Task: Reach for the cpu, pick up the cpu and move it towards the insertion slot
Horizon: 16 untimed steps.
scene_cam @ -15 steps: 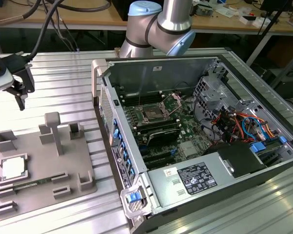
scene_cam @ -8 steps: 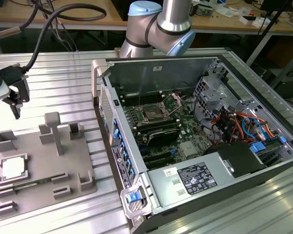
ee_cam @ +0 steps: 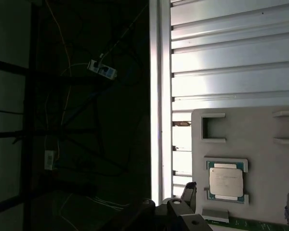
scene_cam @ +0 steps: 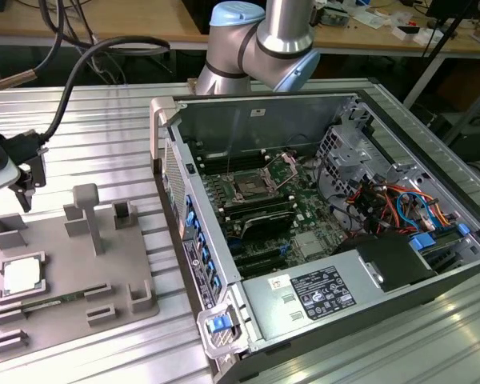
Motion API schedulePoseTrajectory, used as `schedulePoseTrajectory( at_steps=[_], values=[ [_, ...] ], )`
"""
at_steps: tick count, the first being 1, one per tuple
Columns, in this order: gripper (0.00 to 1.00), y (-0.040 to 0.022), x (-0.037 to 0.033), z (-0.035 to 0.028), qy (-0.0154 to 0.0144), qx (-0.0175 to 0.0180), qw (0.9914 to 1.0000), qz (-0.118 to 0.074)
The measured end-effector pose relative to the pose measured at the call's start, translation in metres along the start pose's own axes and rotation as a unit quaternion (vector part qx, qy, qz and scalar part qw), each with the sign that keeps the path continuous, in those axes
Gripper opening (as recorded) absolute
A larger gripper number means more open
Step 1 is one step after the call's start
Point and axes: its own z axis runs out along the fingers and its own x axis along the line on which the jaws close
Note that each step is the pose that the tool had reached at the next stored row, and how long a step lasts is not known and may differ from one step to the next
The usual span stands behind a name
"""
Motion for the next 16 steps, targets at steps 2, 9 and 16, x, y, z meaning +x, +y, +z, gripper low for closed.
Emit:
schedulePoseTrajectory(
  at_steps=[2,9,16],
  values=[
    [0.75,-0.0005,0.0003,0.0030,0.0010,0.0000,1.00000,0.000],
    [0.75,-0.0006,0.0004,0.0044,0.0019,0.0000,1.00000,0.000],
    [0.75,-0.0006,0.0004,0.0052,0.0019,0.0000,1.00000,0.000]
  ],
)
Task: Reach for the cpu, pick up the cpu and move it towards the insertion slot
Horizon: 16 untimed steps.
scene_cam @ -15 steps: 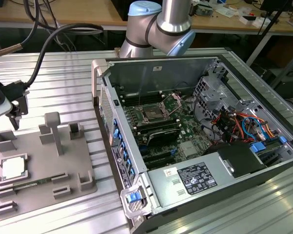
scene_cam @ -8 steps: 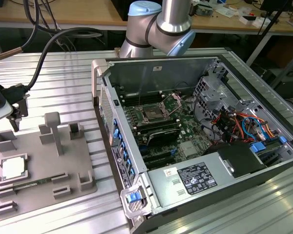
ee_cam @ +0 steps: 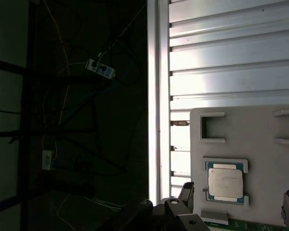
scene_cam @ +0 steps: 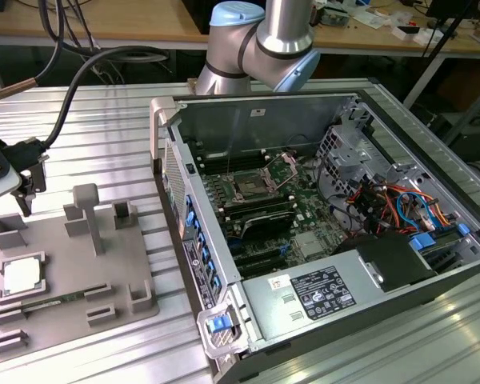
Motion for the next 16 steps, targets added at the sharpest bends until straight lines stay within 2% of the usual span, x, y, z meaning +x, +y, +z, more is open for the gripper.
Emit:
schedulePoseTrajectory(
  at_steps=[7,16],
  values=[
    [0.75,-0.0001,0.0000,0.0018,-0.0001,0.0000,1.00000,0.000],
    [0.75,-0.0007,-0.0002,0.0141,0.0007,0.0000,1.00000,0.000]
  ],
)
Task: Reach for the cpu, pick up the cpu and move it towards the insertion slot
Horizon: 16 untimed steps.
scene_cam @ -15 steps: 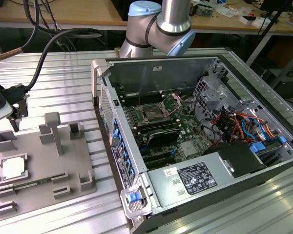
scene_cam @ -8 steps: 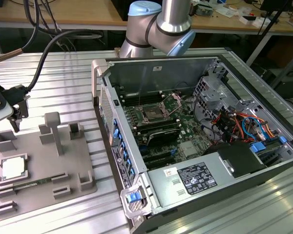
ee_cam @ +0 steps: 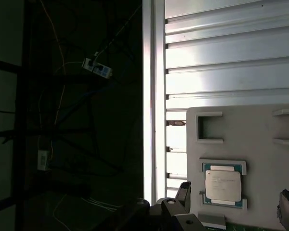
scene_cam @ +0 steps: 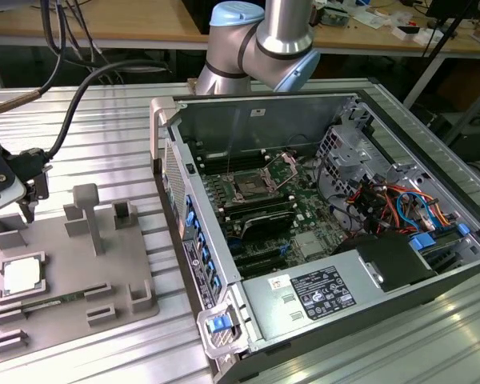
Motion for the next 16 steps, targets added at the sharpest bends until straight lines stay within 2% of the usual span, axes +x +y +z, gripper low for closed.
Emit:
schedulePoseTrajectory(
  at_steps=[7,16],
  values=[
    [0.75,-0.0004,-0.0001,0.0076,0.0007,0.0000,1.00000,0.000],
    [0.75,-0.0008,-0.0001,0.0110,0.0008,0.0001,1.00000,0.000]
  ],
)
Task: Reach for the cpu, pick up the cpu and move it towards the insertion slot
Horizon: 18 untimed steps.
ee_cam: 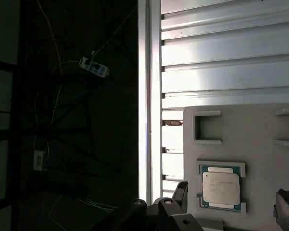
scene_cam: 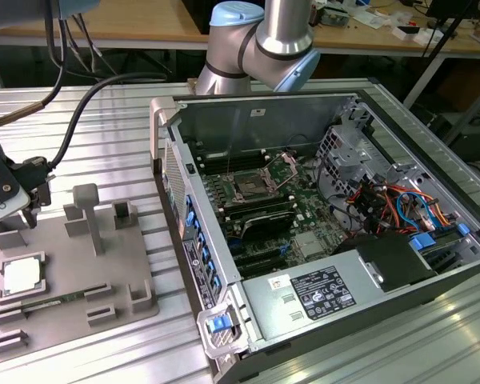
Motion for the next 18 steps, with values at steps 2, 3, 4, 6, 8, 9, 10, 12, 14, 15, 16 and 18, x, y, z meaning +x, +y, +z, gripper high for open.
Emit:
schedulePoseTrajectory(
  at_steps=[2,3,4,6,8,9,10,12,14,15,16,18],
  values=[
    [0.75,0.0000,0.0000,0.0004,0.0000,0.0000,1.00000,0.000],
    [0.75,0.0000,-0.0001,0.0009,-0.0001,-0.0001,1.00000,0.000],
    [0.75,0.0000,-0.0001,0.0014,-0.0002,-0.0001,1.00000,0.000],
    [0.75,-0.0001,-0.0001,0.0030,-0.0002,-0.0001,1.00000,0.000],
    [0.75,-0.0002,-0.0001,0.0046,-0.0003,0.0000,1.00000,0.000],
    [0.75,-0.0002,-0.0001,0.0054,-0.0003,0.0000,1.00000,0.000],
    [0.75,-0.0002,-0.0002,0.0069,-0.0003,0.0000,1.00000,0.000],
    [0.75,-0.0003,-0.0002,0.0084,-0.0003,0.0000,1.00000,0.000],
    [0.75,-0.0004,-0.0002,0.0103,-0.0004,0.0000,1.00000,0.000],
    [0.75,-0.0004,-0.0002,0.0111,-0.0004,0.0000,1.00000,0.000],
    [0.75,-0.0004,-0.0002,0.0119,-0.0003,0.0000,1.00000,0.000],
    [0.75,-0.0005,-0.0003,0.0135,-0.0004,0.0000,1.00000,0.000]
  ],
)
